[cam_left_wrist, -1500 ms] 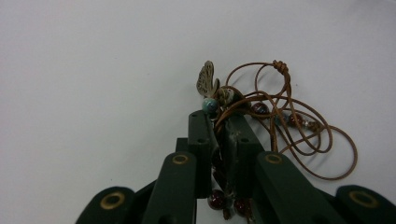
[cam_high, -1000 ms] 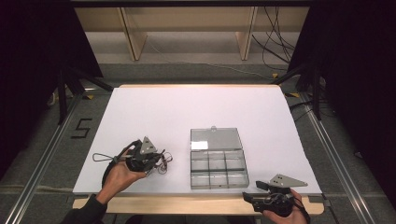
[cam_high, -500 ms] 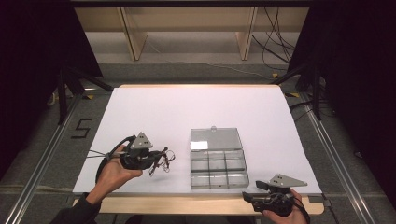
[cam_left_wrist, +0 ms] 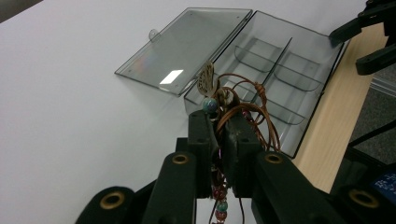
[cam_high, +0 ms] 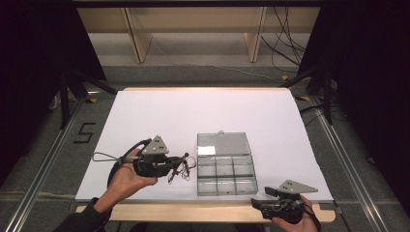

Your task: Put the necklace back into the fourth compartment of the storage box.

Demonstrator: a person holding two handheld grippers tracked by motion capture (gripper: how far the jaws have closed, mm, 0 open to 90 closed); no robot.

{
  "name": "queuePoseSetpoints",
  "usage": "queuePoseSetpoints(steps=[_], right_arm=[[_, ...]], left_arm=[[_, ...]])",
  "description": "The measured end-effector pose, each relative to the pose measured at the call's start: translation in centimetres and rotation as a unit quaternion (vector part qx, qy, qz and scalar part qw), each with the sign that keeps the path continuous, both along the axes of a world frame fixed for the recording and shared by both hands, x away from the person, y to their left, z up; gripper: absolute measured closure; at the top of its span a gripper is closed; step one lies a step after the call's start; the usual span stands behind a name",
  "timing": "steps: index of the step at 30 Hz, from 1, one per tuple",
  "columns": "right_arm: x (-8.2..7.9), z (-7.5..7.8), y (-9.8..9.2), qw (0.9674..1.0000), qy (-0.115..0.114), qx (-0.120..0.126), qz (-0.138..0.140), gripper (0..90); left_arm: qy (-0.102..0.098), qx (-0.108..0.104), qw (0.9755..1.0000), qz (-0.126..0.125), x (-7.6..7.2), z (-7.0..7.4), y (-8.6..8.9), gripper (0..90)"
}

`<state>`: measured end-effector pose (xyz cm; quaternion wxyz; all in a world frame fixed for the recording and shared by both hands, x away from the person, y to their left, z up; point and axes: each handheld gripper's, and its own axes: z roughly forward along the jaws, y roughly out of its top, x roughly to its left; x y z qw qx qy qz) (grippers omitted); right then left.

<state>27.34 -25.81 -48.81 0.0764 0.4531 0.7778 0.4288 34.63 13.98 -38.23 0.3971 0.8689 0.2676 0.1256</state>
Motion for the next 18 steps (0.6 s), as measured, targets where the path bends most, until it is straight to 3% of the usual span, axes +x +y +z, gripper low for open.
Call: queuePoseSetpoints(steps=[1,4,5,7,11,18], right_arm=[[0.2,-0.1,-0.2,0.9999,-0.012,-0.006,0.006,27.3],[0.2,-0.1,-0.2,0.9999,-0.015,-0.006,0.006,27.3],[0.0,0.0,0.0,1.0,-0.002,0.001,-0.002,27.3],[0.2,-0.1,-0.2,0.9999,-0.013,-0.006,0.006,27.3],[0.0,0.0,0.0,1.0,0.001,0.001,0.0,27.3],[0.0,-0.1,0.0,1.0,-0.002,0.006,-0.001,27.3]], left_arm=[[0.003,0.0,1.0,-0.004,-0.1,0.0,-0.6,81.4],[0.007,0.001,0.9999,-0.01,-0.2,0.0,-1.4,81.4],[0.008,0.002,0.9998,-0.016,-0.2,0.0,-1.6,81.4],[0.011,0.0,0.9997,-0.022,-0.2,-0.1,-2.1,81.4],[0.006,0.004,0.9994,-0.033,-0.2,-0.1,-3.0,81.4],[0.009,0.001,0.9991,-0.041,-0.2,-0.3,-4.3,81.4]])
